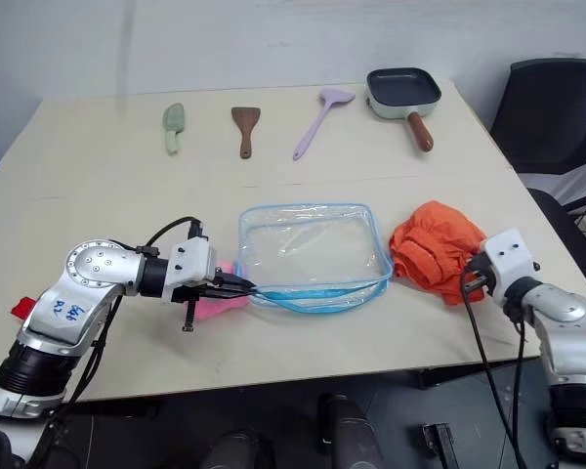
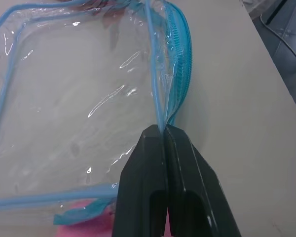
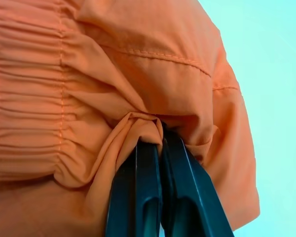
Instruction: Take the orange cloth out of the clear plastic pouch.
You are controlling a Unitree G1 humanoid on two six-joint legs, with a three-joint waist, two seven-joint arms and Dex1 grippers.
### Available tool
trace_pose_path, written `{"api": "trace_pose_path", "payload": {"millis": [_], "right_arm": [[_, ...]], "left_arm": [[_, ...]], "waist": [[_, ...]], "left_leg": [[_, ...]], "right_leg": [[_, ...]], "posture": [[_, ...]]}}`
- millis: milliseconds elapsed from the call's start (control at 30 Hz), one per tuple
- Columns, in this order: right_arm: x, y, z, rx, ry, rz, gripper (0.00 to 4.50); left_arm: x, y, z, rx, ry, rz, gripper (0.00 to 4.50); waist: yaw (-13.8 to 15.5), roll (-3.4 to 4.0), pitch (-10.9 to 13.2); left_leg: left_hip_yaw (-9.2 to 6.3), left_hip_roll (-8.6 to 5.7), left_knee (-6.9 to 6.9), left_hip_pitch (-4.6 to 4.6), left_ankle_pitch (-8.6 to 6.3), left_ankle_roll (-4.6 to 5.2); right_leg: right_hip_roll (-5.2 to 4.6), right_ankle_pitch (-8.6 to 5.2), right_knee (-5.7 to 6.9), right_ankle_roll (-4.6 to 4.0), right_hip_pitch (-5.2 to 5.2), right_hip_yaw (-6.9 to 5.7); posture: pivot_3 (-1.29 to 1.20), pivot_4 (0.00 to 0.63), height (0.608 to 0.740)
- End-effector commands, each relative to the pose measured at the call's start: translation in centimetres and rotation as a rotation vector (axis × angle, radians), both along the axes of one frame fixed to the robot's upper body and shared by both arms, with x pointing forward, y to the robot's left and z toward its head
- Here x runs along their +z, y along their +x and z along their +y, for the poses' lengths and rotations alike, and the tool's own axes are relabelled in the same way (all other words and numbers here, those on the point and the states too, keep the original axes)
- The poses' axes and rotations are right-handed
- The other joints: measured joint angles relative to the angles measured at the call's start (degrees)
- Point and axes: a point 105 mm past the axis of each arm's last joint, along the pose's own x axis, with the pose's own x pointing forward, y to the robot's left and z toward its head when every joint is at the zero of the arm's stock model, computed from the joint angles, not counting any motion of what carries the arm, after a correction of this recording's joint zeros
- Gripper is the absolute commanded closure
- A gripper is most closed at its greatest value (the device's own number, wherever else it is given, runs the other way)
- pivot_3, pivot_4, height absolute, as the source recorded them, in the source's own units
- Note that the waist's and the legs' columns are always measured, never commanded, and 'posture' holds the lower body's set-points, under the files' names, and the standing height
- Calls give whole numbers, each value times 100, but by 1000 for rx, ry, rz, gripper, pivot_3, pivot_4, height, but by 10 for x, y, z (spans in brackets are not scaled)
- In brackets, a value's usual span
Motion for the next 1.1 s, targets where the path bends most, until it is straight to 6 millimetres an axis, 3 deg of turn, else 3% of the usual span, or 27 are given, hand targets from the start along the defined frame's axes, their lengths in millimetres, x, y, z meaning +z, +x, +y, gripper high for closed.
{"api": "trace_pose_path", "payload": {"millis": [33,267,300,433,500,567,600,800,867,1000,1100], "right_arm": [[18,0,-12,-124,54,-78,4485],[35,-12,-50,-358,88,-154,4485],[34,-12,-45,-340,87,-147,4485],[11,-17,21,-35,55,-32,4485],[4,-20,31,8,62,0,4485],[3,-21,33,17,84,18,4033],[3,-23,32,26,80,24,3786],[19,-36,21,92,-36,51,1704],[32,-48,22,149,-41,74,1698],[63,-73,26,252,49,117,1698],[88,-97,13,269,162,148,1698]], "left_arm": [[4,6,4,21,19,-50,4500],[3,19,14,89,14,-63,4500],[3,20,14,89,13,-64,4500],[7,16,7,61,-27,-35,4500],[10,15,4,54,-55,-12,4500],[15,13,1,57,-101,24,4500],[17,11,0,55,-117,41,4051],[19,5,4,71,-132,49,2300],[26,5,12,98,-162,58,1697],[48,4,33,157,-256,99,1697],[73,1,64,206,-335,139,1697]], "waist": [[-15,0,0],[-19,0,0],[-23,0,0],[-34,0,0],[-43,0,0],[-41,0,0],[-33,0,0],[-23,0,0],[-18,0,0],[-26,-2,0],[-24,-4,1]], "left_leg": [[1,-1,-1,0,0,0],[5,-3,-8,0,2,3],[5,-5,-9,1,2,2],[4,-8,-18,3,2,1],[0,-9,-23,12,2,-1],[1,-10,-27,16,2,-1],[2,-10,-28,17,2,-1],[2,-10,-30,16,2,-1],[2,-11,-34,16,1,0],[1,-9,-35,16,1,0],[-4,-5,-39,19,-1,-4]], "right_leg": [[1,0,0,0,0,0],[2,0,-4,0,-1,1],[4,0,-5,0,-1,1],[12,0,-8,0,-2,4],[28,1,-10,0,-2,21],[30,1,-10,1,-3,30],[32,1,-11,2,-3,33],[36,2,-17,2,-3,34],[37,1,-19,2,-4,36],[41,3,-22,4,-4,37],[52,3,-23,4,-4,40]], "posture": [[0,150,740],[0,150,740],[0,150,740],[0,150,740],[0,150,740],[0,150,740],[0,150,740],[0,150,740],[0,150,740],[0,150,740],[0,150,740]]}}
